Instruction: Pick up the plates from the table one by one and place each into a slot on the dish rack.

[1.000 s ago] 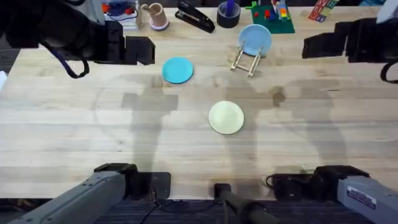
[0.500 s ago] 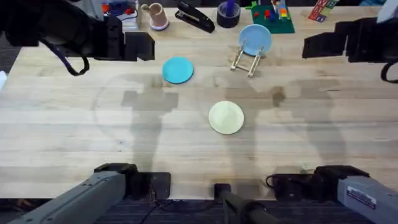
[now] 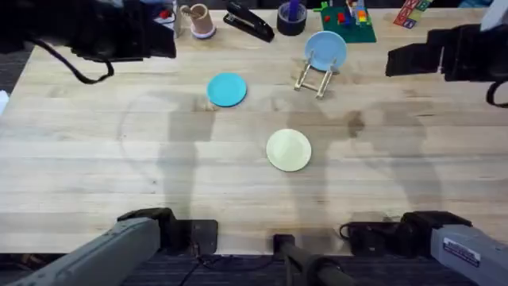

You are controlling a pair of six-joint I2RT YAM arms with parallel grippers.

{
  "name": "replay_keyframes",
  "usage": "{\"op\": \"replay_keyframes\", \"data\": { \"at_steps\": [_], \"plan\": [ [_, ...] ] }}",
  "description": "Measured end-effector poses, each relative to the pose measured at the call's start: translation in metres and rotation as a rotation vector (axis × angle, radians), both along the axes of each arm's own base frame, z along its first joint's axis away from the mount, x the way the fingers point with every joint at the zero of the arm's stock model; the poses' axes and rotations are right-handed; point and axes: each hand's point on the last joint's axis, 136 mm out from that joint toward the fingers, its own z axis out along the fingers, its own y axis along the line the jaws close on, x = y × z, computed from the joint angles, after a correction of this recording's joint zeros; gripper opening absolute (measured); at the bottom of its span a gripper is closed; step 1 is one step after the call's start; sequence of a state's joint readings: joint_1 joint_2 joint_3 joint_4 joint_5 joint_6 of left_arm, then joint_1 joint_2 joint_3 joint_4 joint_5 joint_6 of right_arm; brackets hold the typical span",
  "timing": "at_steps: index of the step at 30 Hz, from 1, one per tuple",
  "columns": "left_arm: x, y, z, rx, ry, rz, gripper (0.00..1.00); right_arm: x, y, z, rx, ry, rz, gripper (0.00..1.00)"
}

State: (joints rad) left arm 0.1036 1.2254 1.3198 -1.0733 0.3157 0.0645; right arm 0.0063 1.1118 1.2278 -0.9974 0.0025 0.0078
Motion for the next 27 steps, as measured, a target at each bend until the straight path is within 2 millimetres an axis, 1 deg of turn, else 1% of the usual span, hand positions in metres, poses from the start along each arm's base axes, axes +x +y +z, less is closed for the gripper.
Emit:
{"op": "replay_keyframes", "data": {
  "at_steps": [4, 5, 12, 15, 19, 27],
  "plan": [
    [0.009, -0.004, -0.005, -0.157, 0.007, -0.084, 0.041, 0.000, 0.000, 0.000, 0.000, 0.002, 0.000, 0.995],
    [0.019, -0.009, -0.014, -0.269, 0.027, -0.147, 0.041, 0.000, 0.000, 0.000, 0.000, 0.002, 0.000, 0.995],
    [0.038, -0.027, -0.038, -0.464, 0.064, -0.272, 0.041, -0.001, 0.000, 0.000, 0.000, 0.003, 0.000, 0.995],
    [0.047, -0.030, -0.049, -0.519, 0.073, -0.296, 0.040, -0.002, 0.000, -0.001, 0.000, 0.008, 0.000, 0.995],
    [0.053, -0.032, -0.065, -0.569, 0.115, -0.300, 0.041, -0.006, 0.000, -0.004, 0.000, 0.030, 0.000, 0.995],
    [0.066, -0.026, -0.092, -0.588, 0.141, -0.295, 0.041, -0.011, 0.000, -0.007, -0.001, 0.054, 0.000, 0.995]
  ]
}}
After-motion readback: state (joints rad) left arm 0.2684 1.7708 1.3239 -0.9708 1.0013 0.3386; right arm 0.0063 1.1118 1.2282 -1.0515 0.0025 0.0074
